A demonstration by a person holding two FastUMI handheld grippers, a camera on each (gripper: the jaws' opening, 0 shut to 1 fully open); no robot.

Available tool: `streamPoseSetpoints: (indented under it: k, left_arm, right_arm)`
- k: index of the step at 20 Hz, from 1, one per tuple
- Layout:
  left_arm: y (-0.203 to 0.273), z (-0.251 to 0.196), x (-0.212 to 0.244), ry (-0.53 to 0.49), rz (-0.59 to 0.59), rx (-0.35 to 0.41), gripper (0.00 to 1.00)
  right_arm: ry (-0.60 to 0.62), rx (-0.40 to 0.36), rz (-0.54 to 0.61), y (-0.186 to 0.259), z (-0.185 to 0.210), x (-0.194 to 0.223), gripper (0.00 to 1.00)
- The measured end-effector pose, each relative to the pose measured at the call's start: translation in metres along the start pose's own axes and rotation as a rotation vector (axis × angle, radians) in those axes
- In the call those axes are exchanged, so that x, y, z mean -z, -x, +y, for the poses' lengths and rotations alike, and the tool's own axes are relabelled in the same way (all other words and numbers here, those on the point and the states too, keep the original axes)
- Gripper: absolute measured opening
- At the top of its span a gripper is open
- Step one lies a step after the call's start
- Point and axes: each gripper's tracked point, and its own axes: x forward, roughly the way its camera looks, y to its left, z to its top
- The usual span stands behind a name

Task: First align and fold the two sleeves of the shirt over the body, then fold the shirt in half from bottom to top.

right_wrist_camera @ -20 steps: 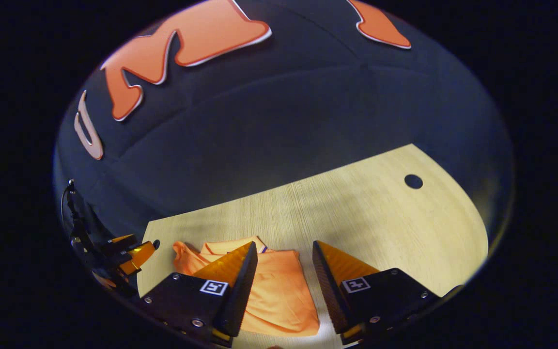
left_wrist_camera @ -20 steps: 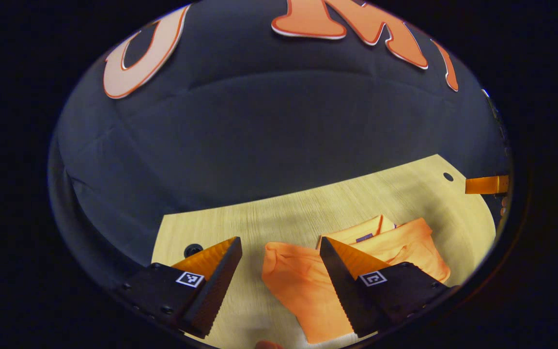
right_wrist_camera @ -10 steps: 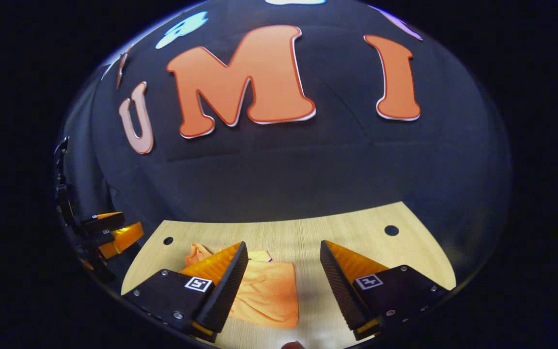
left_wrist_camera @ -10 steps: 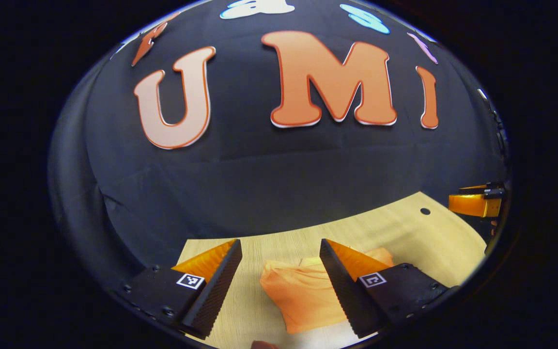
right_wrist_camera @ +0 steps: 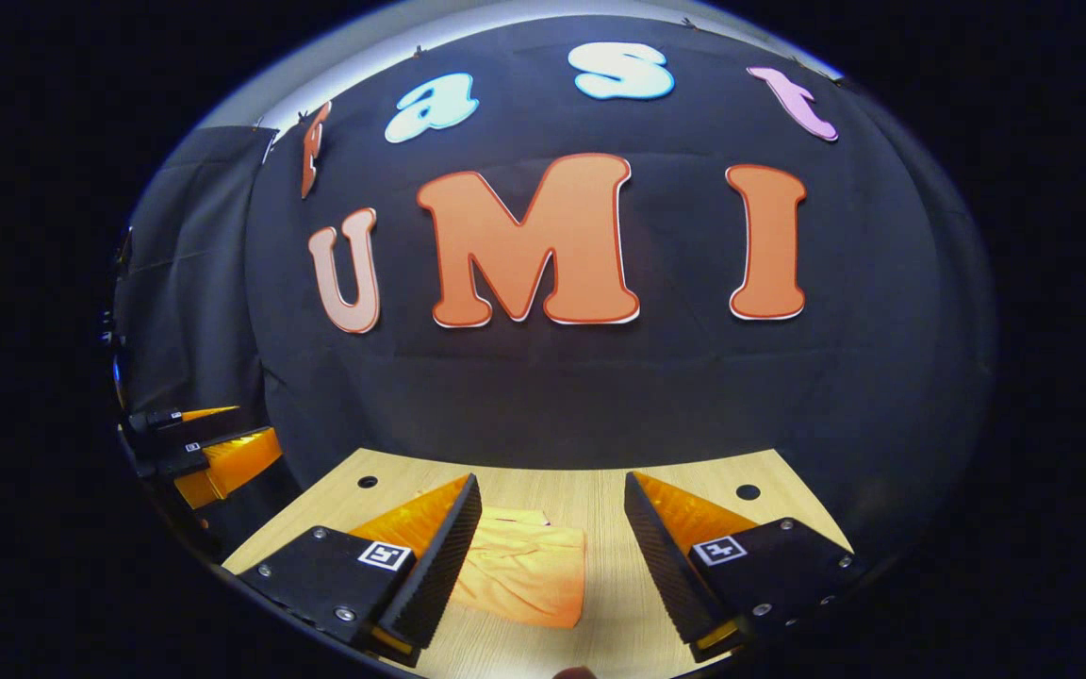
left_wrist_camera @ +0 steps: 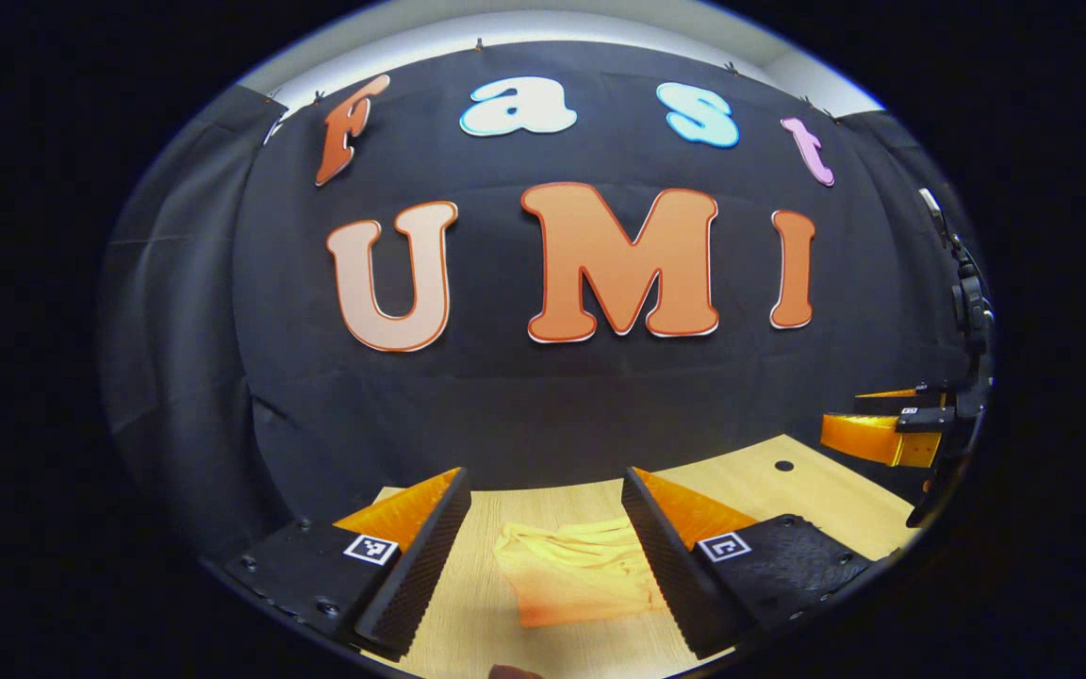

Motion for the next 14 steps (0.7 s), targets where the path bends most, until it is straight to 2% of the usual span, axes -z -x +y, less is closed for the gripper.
streamPoseSetpoints:
  k: [6, 14]
  left_arm:
    - [0.078, -0.020, -0.017, -0.009, -0.117, 0.019, 0.99]
    - [0.148, -0.044, -0.006, -0.014, -0.194, 0.035, 0.99]
  right_arm:
    - [0.008, -0.006, -0.071, 0.057, 0.011, 0.000, 0.94]
    - [0.055, -0.002, -0.151, 0.115, 0.018, 0.004, 0.94]
